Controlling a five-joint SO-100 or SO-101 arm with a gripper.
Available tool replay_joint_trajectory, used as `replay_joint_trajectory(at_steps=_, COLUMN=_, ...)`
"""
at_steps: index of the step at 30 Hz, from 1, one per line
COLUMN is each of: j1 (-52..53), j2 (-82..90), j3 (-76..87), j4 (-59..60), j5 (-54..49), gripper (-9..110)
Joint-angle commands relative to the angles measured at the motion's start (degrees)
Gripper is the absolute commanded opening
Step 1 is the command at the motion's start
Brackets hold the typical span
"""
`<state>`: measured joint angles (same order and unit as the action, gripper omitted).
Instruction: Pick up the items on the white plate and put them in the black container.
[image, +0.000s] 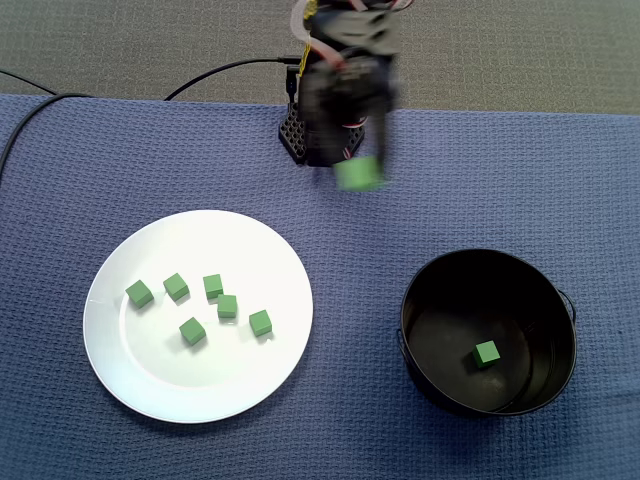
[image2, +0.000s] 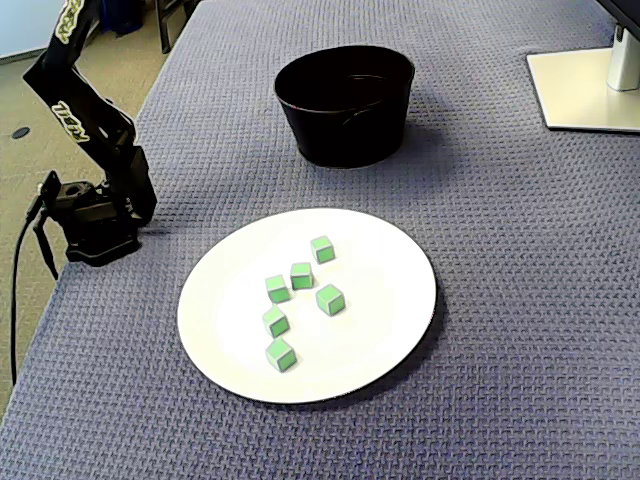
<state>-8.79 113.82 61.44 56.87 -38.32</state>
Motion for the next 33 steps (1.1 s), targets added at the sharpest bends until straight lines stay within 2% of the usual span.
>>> replay_joint_trajectory(at_steps=1, j1=-13.62, j2=-4.22, j3=-1.76, j4=-2.20, j5=-1.67, gripper=0)
replay_joint_trajectory(at_steps=7, j1=-17.49, j2=-18.28, j3=2.20, j4=-2.02, j5=6.06, gripper=0)
replay_joint_trajectory(at_steps=14, j1=-22.24, j2=-34.63, j3=4.22, j4=-3.96, j5=8.35, gripper=0)
replay_joint_trajectory(at_steps=20, j1=-27.60, j2=-50.01, j3=-5.27, j4=4.83, j5=9.67, gripper=0)
replay_joint_trajectory(at_steps=28, j1=-29.97, j2=-52.65, j3=-2.99, j4=2.81, j5=13.36, gripper=0)
replay_joint_trajectory(at_steps=29, j1=-29.97, j2=-52.56, j3=-2.64, j4=2.81, j5=13.54, gripper=1)
replay_joint_trajectory(at_steps=33, j1=-29.79, j2=-49.57, j3=-0.88, j4=2.99, j5=13.71, gripper=24)
